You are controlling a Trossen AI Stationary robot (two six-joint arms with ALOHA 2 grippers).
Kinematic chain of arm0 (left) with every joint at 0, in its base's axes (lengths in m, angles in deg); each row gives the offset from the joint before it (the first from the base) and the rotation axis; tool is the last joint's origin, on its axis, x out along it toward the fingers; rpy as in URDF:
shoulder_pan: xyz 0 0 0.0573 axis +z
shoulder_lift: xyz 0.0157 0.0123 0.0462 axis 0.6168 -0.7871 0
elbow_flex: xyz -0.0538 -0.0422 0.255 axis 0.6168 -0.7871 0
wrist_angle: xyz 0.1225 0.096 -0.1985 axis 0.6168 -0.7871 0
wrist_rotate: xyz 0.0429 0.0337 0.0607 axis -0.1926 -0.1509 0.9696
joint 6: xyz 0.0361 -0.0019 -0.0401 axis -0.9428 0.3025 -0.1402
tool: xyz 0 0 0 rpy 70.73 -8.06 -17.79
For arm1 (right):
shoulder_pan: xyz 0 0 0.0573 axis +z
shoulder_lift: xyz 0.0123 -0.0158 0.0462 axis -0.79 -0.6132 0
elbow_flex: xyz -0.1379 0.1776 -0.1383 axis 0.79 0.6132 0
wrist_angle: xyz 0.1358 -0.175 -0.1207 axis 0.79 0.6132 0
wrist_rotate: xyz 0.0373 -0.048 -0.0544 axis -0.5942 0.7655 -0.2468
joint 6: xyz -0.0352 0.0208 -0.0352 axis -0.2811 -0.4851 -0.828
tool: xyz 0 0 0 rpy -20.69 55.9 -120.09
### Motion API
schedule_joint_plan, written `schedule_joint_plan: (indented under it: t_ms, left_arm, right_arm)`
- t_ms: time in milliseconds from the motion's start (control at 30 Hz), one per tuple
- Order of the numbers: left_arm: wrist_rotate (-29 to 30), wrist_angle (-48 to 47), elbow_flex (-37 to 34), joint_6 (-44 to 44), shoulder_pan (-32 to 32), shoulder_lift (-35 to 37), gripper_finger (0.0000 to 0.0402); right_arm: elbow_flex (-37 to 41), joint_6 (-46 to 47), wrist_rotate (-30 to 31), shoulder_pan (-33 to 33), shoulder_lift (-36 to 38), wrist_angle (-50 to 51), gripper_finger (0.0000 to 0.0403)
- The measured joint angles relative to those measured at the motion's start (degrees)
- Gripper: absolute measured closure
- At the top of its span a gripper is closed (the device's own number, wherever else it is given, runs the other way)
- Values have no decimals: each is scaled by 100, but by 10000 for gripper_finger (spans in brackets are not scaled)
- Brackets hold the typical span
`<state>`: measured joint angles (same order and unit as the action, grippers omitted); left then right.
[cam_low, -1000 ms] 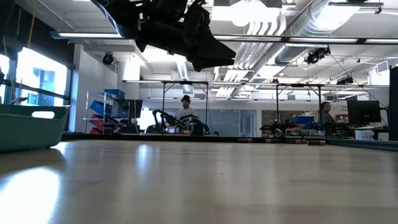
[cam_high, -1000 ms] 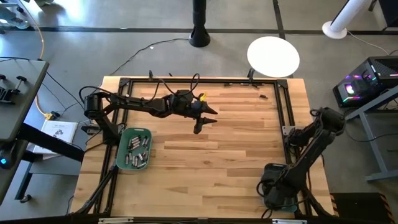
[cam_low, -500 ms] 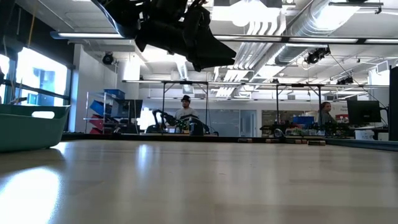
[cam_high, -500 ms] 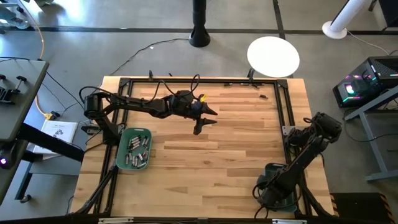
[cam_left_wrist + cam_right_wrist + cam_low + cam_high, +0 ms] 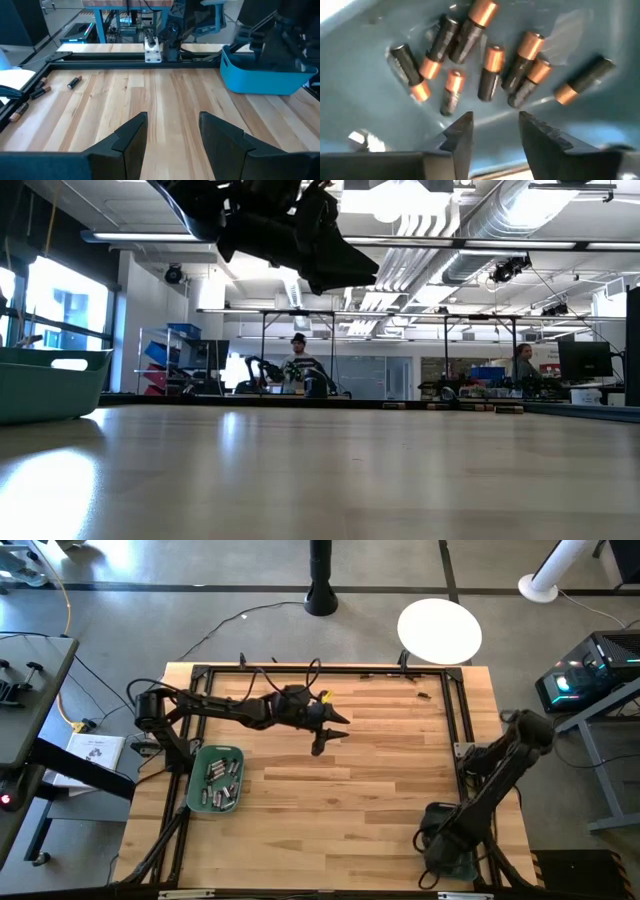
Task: Sort batteries
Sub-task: Put the black battery into the blue bin
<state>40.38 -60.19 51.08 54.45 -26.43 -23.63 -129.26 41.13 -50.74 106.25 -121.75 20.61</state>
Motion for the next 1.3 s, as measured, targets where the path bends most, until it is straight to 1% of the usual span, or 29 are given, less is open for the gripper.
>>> schedule_joint_plan:
  t_ms: [100,267,300,367,433,533,633,700,733,800,900,967,1000,1067,1200,1300]
  left_arm:
    - [17,1,1,63,8,99,232]
    - [40,-60,1,301,41,449,232]
    - [43,-117,0,330,43,546,232]
    - [51,-259,1,344,44,752,232]
    - [159,-417,3,370,43,920,232]
    - [628,-776,3,394,41,1099,232]
    - [1102,-1116,3,393,44,1195,232]
    - [1327,-1313,3,346,45,1200,232]
    - [1432,-1380,3,288,45,1187,232]
    - [1641,-1411,3,253,45,1139,232]
    - [1824,-1438,3,237,90,1078,232]
    - [1837,-1429,3,189,156,1044,232]
    - [1839,-1425,3,181,193,1029,232]
    - [1842,-1435,3,180,269,993,232]
    - [1856,-1458,3,-18,382,931,232]
    - [1856,-1455,3,-133,443,940,232]
  right_arm:
    - [0,73,85,-3,484,248,242]
    - [-2,369,153,-162,1486,706,242]
    - [-2,419,267,-206,1707,727,242]
    - [-2,411,689,-309,2115,775,242]
    - [-4,111,1525,-420,2489,823,242]
    - [-7,-644,3039,-698,2953,835,242]
    - [-9,-1389,4484,-1154,3311,837,242]
    - [-11,-1914,5189,-1620,3430,815,242]
    - [-11,-2329,5313,-1947,3447,738,242]
    - [-11,-3416,5305,-2696,3438,360,243]
    - [-11,-5033,5211,-3819,3367,-481,243]
    - [-11,-5776,5144,-4629,3295,-856,242]
    - [-11,-6035,5013,-5072,3261,-923,242]
    - [-11,-6440,4575,-6056,3168,-845,242]
    - [-11,-7094,3288,-7962,2766,-502,241]
    - [-11,-7561,2608,-9051,2164,-446,239]
